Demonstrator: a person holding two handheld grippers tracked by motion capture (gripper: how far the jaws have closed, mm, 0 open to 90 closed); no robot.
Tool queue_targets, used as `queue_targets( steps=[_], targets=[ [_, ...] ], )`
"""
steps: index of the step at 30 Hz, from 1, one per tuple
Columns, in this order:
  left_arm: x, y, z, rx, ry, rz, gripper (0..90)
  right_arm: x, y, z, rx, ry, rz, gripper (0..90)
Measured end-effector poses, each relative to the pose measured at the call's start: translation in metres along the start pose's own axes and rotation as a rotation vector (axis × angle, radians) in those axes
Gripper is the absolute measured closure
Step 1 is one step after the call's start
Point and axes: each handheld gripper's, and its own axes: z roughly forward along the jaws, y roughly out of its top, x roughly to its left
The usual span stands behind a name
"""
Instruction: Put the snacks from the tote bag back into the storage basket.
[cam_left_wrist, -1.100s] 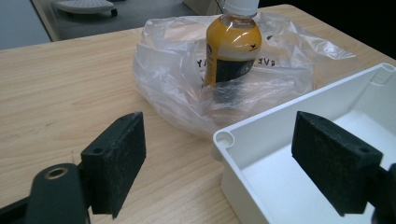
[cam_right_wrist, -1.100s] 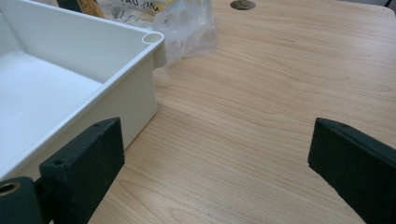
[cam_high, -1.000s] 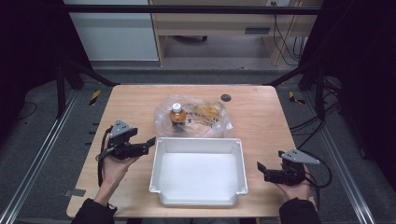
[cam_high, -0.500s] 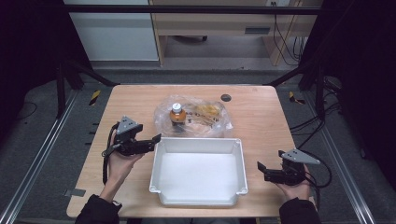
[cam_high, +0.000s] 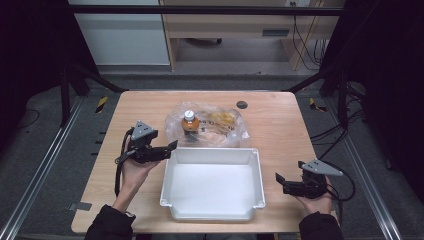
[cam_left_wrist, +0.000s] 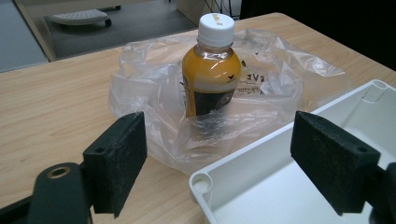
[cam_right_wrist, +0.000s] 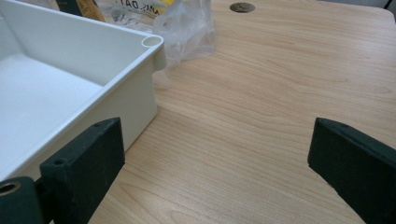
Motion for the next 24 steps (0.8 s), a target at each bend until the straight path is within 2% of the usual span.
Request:
queue_targets(
  steps=[16,24],
  targets=[
    [-0.003,0.009,0.011,-0.008,0.003,0.012,18.6,0.0,0.0,0.0,0.0,0.001,0.003,4.3],
    [-0.003,0.01,0.017,-0.016,0.001,0.003,19.1,0.0,0.0,0.0,0.0,0.001,0.004,4.3]
  ],
)
